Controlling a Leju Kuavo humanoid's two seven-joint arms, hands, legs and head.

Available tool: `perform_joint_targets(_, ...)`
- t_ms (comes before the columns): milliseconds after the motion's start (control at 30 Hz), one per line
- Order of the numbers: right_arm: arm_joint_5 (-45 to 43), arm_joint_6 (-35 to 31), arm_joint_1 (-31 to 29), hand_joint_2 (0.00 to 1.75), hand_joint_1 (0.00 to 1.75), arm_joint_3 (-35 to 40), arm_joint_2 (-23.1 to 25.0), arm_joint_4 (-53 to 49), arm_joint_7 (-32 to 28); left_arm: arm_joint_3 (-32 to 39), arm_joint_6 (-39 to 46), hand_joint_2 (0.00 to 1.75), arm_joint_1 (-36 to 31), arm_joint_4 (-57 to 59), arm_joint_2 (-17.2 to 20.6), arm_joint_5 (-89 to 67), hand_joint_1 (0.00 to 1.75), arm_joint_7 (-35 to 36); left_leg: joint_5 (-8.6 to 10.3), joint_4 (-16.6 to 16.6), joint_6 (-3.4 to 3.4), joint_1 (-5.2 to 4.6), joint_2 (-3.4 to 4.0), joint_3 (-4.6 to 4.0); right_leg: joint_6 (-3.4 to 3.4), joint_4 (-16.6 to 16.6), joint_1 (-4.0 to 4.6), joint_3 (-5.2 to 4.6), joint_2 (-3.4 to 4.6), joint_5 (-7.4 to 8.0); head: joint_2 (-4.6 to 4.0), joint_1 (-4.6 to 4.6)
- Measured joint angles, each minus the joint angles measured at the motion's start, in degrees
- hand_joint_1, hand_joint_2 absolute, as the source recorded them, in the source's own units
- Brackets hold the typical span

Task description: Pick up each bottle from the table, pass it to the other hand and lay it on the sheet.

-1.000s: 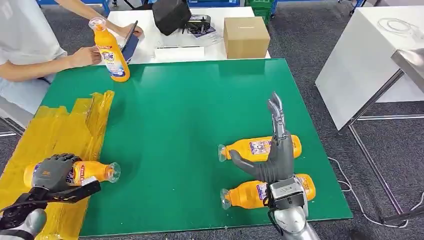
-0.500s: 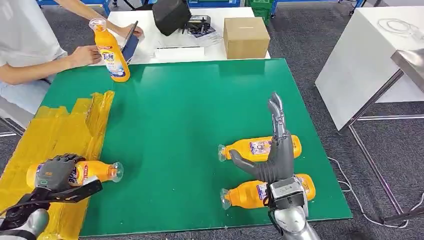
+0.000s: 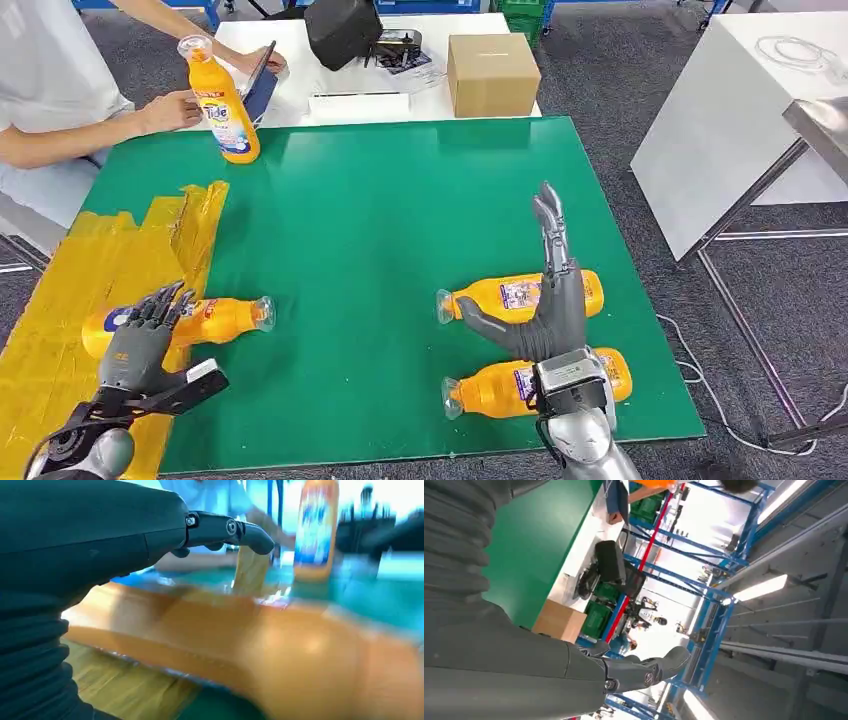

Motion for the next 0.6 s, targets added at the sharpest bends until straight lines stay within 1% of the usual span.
perform_joint_targets(167,0.3,0.0,0.0,1.75,0.00,0.0,0.0,0.6,0.0,1.5,2.9,1.75,1.2,-3.8,-3.0,2.9,0.00,-2.5,-0.01,0.0,0.00,0.00,0.03,-0.06,0.00,0.0,0.00,-0.08,0.01,0.00,0.00,0.00)
perform_joint_targets(433,0.6,0.0,0.0,1.75,0.00,0.0,0.0,1.4,0.3,2.8,4.2,1.75,2.7,-8.1,-5.5,5.1,0.00,-4.7,-0.01,0.0,0.00,0.01,0.02,-0.06,0.00,0.0,0.02,-0.07,0.01,0.00,0.00,0.00)
perform_joint_targets(500,0.7,0.0,0.0,1.75,0.00,0.0,0.0,1.5,0.4,3.2,3.9,1.75,3.3,-9.6,-6.4,10.2,0.00,-7.7,-0.01,0.0,0.00,0.01,0.03,-0.06,0.00,0.0,0.02,-0.08,0.01,0.00,0.00,0.00)
perform_joint_targets(600,3.0,-1.0,0.0,1.75,0.00,0.0,-0.1,1.6,0.9,4.3,-1.5,1.75,4.7,-14.1,-8.8,23.6,0.00,-13.0,-0.01,0.0,0.00,0.00,0.03,-0.08,0.00,0.0,0.01,-0.09,0.01,0.00,0.00,0.00)
